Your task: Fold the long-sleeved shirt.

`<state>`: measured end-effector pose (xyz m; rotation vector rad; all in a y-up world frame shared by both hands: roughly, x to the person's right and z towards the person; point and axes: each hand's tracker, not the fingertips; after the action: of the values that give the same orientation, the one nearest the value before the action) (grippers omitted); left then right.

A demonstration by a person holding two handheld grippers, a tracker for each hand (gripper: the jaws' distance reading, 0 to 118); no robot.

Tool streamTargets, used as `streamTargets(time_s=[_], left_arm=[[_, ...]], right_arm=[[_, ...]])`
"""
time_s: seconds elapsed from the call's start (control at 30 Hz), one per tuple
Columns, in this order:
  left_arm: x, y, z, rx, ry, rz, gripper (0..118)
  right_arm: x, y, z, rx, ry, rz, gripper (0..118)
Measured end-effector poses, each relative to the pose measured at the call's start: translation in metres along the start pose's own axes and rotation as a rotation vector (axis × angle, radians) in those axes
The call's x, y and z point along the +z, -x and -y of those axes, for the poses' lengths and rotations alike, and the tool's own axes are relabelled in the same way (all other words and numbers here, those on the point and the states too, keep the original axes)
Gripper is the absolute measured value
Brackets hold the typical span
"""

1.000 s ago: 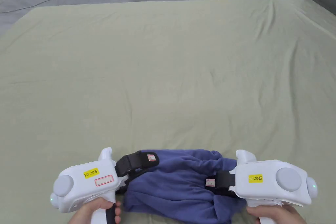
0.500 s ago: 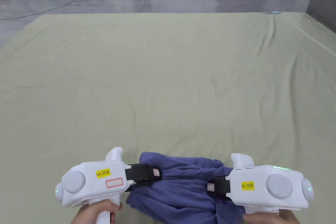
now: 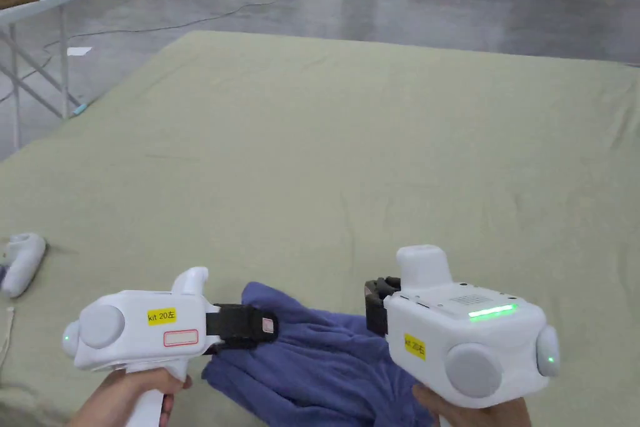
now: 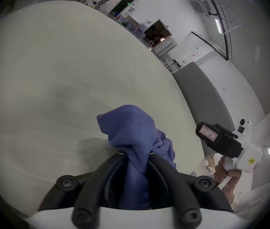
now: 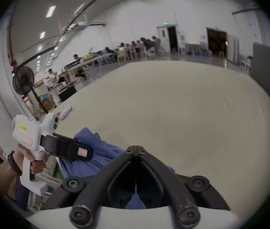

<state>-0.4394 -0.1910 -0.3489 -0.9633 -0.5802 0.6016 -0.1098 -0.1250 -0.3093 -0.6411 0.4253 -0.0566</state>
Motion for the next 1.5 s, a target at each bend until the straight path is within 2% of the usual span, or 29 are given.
streamTargets(time_s=[0.1,0.27,0.37,0.47,0.5,0.53,0.57,0.6,0.63,0.73,0.8,0.93,0.97,1.0,1.07,1.1,1.17,1.23,1.3,1.37,1.4,1.5], left_arm=[[0.039,0.040,-0.022,-0.013,-0.027,-0.064,5],[0.096,0.107,-0.056,-0.001,-0.095,-0.138,5],[0.108,0.131,-0.065,-0.020,-0.081,-0.216,5],[0.107,0.142,-0.067,0.042,-0.089,-0.215,5],[0.104,0.140,-0.066,0.035,-0.084,-0.220,11],[0.102,0.137,-0.064,0.029,-0.082,-0.224,28],[0.100,0.133,-0.063,0.002,-0.080,-0.270,58],[0.099,0.130,-0.063,-0.013,-0.084,-0.313,106],[0.099,0.127,-0.062,-0.016,-0.098,-0.344,118],[0.121,0.120,-0.067,-0.028,-0.190,-0.327,116],[0.136,0.103,-0.073,-0.015,-0.231,-0.381,116],[0.154,0.039,-0.060,-0.076,-0.296,-0.430,114],[0.155,0.016,-0.056,-0.092,-0.307,-0.416,108],[0.154,-0.002,-0.047,-0.127,-0.335,-0.395,82],[0.150,-0.052,-0.030,-0.220,-0.427,-0.383,12],[0.144,-0.078,-0.021,-0.266,-0.476,-0.384,0],[0.125,-0.120,-0.010,-0.304,-0.514,-0.435,0],[0.102,-0.164,0.001,-0.358,-0.548,-0.413,0],[0.076,-0.199,0.004,-0.458,-0.618,-0.429,0],[0.048,-0.237,0.007,-0.564,-0.688,-0.490,0],[0.030,-0.268,0.017,-0.591,-0.711,-0.525,0],[-0.009,-0.306,0.018,-0.638,-0.786,-0.538,0]], right_arm=[[-0.049,0.050,-0.010,0.037,-0.012,-0.084,0],[-0.120,0.125,-0.016,0.096,-0.033,-0.145,0],[-0.154,0.152,-0.015,0.112,-0.043,-0.164,0],[-0.173,0.161,-0.012,0.155,-0.038,-0.169,0],[-0.174,0.160,-0.011,0.161,-0.042,-0.169,0],[-0.174,0.159,-0.012,0.166,-0.037,-0.172,0],[-0.172,0.156,-0.011,0.170,-0.026,-0.175,0],[-0.168,0.152,-0.010,0.170,-0.031,-0.175,0],[-0.164,0.148,-0.011,0.172,-0.043,-0.178,0],[-0.146,0.138,-0.018,0.180,-0.074,-0.169,0],[-0.127,0.130,-0.029,0.175,-0.105,-0.172,0],[-0.077,0.111,-0.057,0.161,-0.190,-0.157,0],[-0.062,0.106,-0.065,0.162,-0.212,-0.146,0],[-0.046,0.098,-0.071,0.160,-0.241,-0.124,0],[-0.017,0.084,-0.081,0.147,-0.263,-0.077,0],[0.001,0.075,-0.086,0.132,-0.271,-0.045,0],[0.029,0.054,-0.091,0.106,-0.299,-0.002,0],[0.058,0.029,-0.094,0.085,-0.336,0.035,0],[0.090,0.002,-0.096,0.075,-0.356,0.076,0],[0.123,-0.022,-0.096,0.069,-0.392,0.158,0],[0.138,-0.036,-0.095,0.066,-0.413,0.196,0],[0.176,-0.077,-0.088,0.034,-0.465,0.297,0]])
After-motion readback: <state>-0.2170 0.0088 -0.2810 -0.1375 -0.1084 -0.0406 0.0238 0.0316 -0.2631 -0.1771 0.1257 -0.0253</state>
